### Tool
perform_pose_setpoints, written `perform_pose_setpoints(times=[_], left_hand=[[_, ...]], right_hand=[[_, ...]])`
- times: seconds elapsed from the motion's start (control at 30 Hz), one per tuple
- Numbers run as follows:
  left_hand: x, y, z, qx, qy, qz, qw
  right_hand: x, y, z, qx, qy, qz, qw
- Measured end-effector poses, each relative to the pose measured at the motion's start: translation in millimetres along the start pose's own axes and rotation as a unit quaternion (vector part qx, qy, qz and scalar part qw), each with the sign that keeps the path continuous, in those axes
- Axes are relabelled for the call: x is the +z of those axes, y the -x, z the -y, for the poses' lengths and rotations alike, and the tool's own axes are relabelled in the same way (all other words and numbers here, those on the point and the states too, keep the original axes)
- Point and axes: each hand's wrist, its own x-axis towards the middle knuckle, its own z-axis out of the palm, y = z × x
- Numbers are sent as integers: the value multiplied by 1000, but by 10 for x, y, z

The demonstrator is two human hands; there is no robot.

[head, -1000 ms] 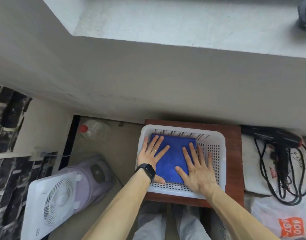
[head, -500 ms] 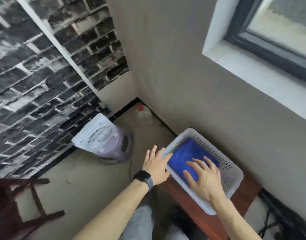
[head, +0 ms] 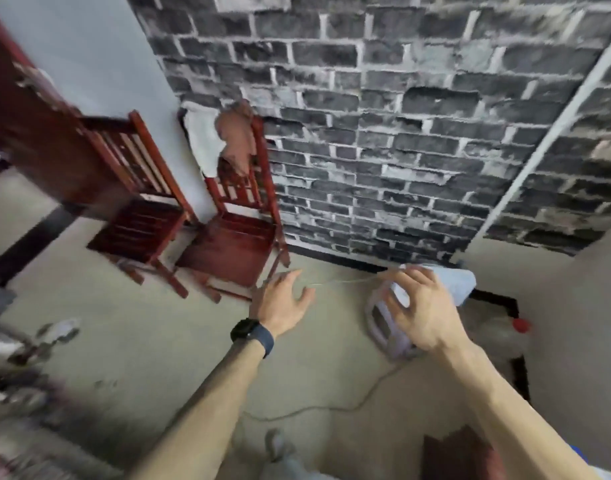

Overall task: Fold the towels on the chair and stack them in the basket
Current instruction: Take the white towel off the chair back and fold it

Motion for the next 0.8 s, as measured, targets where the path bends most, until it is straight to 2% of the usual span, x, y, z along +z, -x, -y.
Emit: perform_pose_setpoints(times=[0.1, 0.27, 0.37, 0.57, 0.8], left_hand=[[-584, -60, 655, -45, 21, -63, 997], [-1424, -326, 1491, -69, 38, -109, 991], [-1855, -594, 1904, -77, 38, -134, 987], [-2558, -1323, 2466, -75, 18, -163, 984], [-3311, -2559, 2996, -63, -42, -170, 983]], right_hand=[[398, -604, 739, -53, -51, 37, 997], [987, -1343, 1875, -116, -113, 14, 987], [1219, -1786, 2377, -132, -127, 60, 981], [1584, -2702, 3001, -151, -128, 108, 974], [2148, -4013, 3442, -147, -131, 119, 973]])
